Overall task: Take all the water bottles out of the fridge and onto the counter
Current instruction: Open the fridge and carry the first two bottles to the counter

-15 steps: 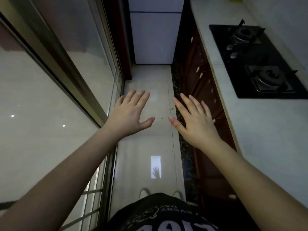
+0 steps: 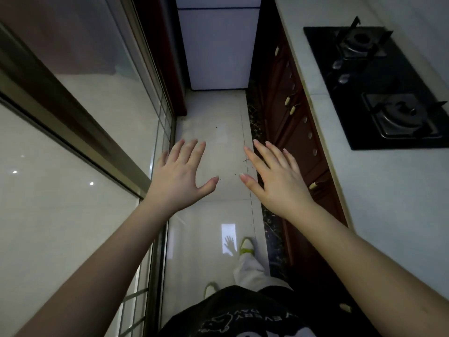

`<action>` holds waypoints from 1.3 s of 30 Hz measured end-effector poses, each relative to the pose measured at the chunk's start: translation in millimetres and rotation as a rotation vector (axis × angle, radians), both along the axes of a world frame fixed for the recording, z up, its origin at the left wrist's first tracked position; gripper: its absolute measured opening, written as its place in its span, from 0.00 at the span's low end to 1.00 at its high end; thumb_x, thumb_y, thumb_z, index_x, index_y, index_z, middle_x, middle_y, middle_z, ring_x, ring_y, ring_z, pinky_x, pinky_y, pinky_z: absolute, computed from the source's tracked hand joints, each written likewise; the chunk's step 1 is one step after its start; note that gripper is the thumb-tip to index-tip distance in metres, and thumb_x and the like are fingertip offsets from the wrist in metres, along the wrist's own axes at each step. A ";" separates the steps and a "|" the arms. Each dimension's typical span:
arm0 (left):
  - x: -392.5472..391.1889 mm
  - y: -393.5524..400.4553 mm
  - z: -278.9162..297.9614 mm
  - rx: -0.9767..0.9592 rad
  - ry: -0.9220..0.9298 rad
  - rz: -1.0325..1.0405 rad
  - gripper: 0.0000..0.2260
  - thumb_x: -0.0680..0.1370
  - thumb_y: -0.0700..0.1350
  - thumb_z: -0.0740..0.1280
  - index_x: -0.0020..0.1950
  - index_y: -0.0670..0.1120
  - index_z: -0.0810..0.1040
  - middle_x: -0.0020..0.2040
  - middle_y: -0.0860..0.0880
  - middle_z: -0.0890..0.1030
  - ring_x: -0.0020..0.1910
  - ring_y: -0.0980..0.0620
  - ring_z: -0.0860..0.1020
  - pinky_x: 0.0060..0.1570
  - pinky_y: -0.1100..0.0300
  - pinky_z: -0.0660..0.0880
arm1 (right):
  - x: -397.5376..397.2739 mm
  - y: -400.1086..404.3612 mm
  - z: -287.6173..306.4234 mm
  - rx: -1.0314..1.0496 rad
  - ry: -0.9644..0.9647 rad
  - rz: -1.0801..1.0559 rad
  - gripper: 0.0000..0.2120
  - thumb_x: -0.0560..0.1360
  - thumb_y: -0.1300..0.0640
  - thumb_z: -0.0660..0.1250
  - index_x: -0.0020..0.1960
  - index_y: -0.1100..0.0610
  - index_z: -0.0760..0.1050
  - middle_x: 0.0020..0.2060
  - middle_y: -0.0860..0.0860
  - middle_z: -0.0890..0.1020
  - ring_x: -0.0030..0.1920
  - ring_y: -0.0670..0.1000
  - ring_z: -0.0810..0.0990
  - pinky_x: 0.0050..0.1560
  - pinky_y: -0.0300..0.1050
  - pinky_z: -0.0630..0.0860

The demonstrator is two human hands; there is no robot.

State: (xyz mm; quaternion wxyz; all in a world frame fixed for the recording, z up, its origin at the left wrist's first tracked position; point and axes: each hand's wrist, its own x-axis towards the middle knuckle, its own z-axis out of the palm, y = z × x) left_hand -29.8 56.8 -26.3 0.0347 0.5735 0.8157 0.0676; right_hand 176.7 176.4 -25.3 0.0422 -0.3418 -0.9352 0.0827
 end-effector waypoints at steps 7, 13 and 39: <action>-8.0 73.9 13.7 0.036 -0.034 0.068 0.42 0.72 0.69 0.54 0.81 0.49 0.51 0.77 0.48 0.64 0.78 0.45 0.58 0.72 0.43 0.60 | -28.5 84.6 5.2 -0.018 0.081 0.033 0.32 0.79 0.34 0.42 0.79 0.46 0.52 0.78 0.50 0.57 0.78 0.52 0.52 0.76 0.56 0.49; -27.2 125.1 33.5 0.056 -0.028 0.065 0.42 0.72 0.70 0.53 0.81 0.49 0.51 0.78 0.49 0.63 0.78 0.46 0.56 0.73 0.44 0.60 | -53.0 150.7 18.0 0.001 0.126 0.054 0.31 0.80 0.34 0.42 0.79 0.47 0.51 0.78 0.50 0.57 0.78 0.52 0.51 0.76 0.56 0.49; -296.4 336.0 35.5 0.123 -0.082 -0.038 0.42 0.71 0.71 0.51 0.80 0.49 0.54 0.80 0.50 0.58 0.79 0.47 0.53 0.73 0.42 0.59 | -310.7 338.8 22.7 -0.001 0.131 0.032 0.30 0.80 0.35 0.45 0.79 0.46 0.50 0.79 0.48 0.54 0.78 0.50 0.48 0.77 0.55 0.47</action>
